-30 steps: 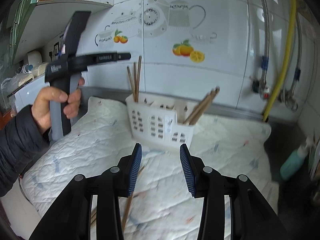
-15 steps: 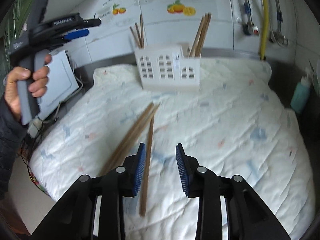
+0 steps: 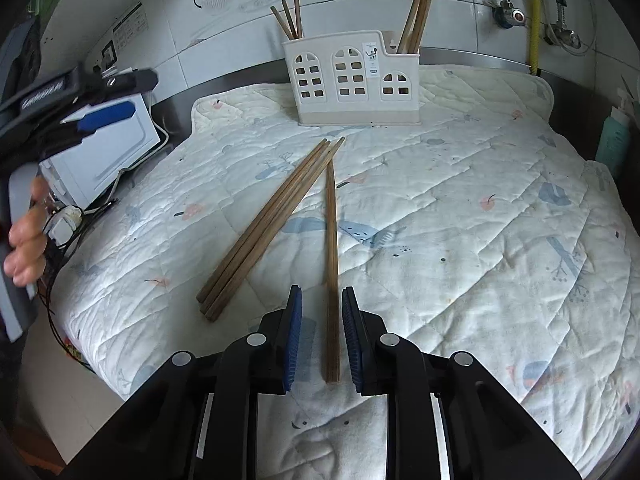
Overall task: Organize utensils
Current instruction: 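Grasp a chopstick from the pile with the right gripper while the left gripper grasps one too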
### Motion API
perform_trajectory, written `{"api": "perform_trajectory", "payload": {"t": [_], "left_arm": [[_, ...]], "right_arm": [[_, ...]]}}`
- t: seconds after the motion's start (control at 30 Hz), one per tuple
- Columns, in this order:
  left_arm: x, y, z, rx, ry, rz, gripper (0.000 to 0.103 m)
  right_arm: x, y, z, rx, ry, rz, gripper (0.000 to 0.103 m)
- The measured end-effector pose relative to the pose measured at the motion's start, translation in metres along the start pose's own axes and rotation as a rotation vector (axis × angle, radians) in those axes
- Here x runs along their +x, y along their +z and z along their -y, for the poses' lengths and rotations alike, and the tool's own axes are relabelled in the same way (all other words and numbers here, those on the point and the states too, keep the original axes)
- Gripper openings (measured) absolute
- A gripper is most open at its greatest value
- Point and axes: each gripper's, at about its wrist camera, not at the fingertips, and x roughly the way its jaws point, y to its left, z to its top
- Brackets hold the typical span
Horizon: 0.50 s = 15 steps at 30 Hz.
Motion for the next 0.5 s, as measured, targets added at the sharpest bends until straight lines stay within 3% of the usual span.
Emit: {"api": "perform_trajectory", "payload": {"t": [0.27,0.5], "left_arm": [[0.005,-0.044,-0.004,-0.012,-0.007,-0.097,0.065],[0.020,-0.072,0.013,0.014,-0.073,-0.202,0.048]], "right_arm": [[0.013,-0.001,0.003,0.015,-0.025,-0.006,0.010],[0.010,-0.001,0.007,0.023,-0.036,0.006,0.007]]}}
